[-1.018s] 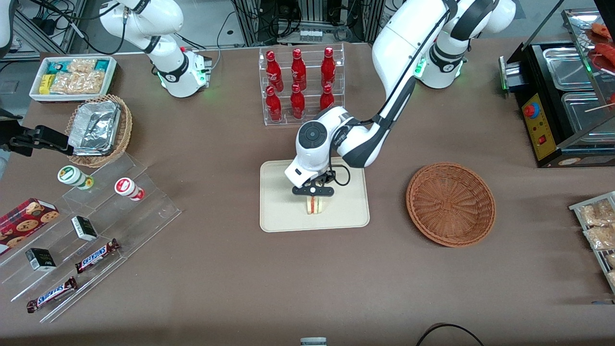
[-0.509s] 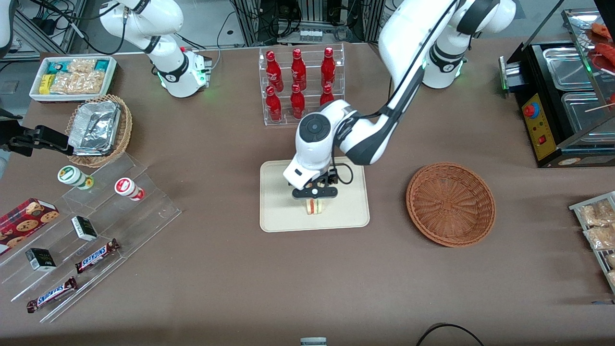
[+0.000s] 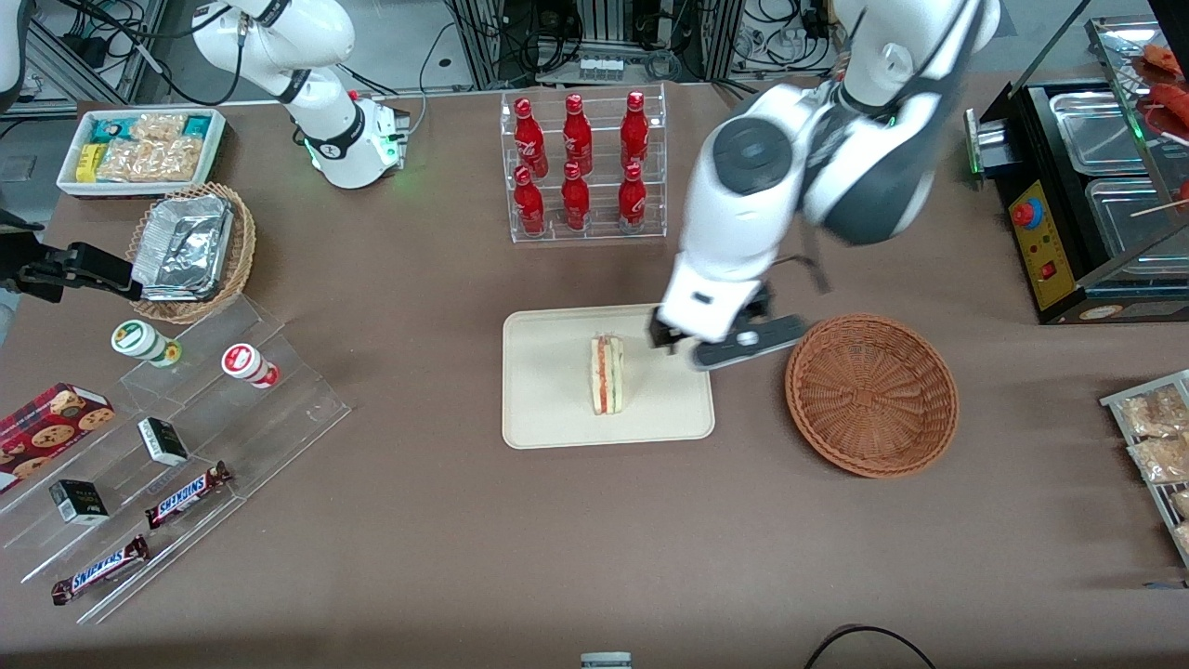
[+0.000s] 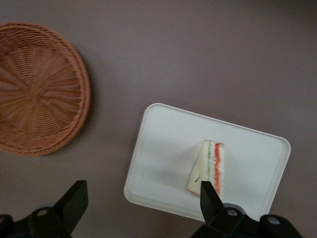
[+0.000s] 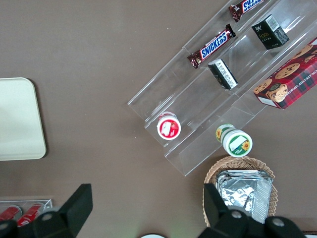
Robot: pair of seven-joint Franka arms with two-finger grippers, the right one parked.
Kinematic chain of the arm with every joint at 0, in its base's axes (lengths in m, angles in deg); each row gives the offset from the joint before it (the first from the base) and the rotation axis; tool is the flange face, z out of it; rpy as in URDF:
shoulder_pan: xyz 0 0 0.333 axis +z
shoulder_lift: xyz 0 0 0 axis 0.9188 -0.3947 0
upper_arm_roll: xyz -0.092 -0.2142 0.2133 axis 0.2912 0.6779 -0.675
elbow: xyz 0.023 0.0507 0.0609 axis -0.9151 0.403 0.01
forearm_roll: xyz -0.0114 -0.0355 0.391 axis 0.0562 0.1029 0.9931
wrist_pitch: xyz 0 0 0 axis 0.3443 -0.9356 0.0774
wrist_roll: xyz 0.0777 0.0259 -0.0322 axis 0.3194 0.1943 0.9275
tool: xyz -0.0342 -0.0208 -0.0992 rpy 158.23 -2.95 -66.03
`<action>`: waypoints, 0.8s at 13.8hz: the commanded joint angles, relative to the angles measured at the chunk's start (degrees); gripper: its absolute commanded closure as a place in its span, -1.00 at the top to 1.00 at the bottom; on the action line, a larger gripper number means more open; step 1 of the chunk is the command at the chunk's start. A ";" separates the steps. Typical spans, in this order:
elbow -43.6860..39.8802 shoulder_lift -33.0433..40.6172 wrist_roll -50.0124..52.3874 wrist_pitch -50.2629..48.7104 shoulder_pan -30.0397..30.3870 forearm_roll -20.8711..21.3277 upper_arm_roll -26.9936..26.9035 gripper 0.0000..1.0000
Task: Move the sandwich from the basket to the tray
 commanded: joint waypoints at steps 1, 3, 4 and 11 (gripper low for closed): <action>4.55 5.84 -1.93 -2.46 3.68 0.25 0.32 0.99; 6.75 9.71 -11.14 -5.87 7.81 -0.01 0.32 0.99; 7.89 11.47 -14.49 -6.68 9.48 -0.19 0.32 0.99; 10.19 17.20 -34.98 -9.84 22.93 -3.18 0.24 0.99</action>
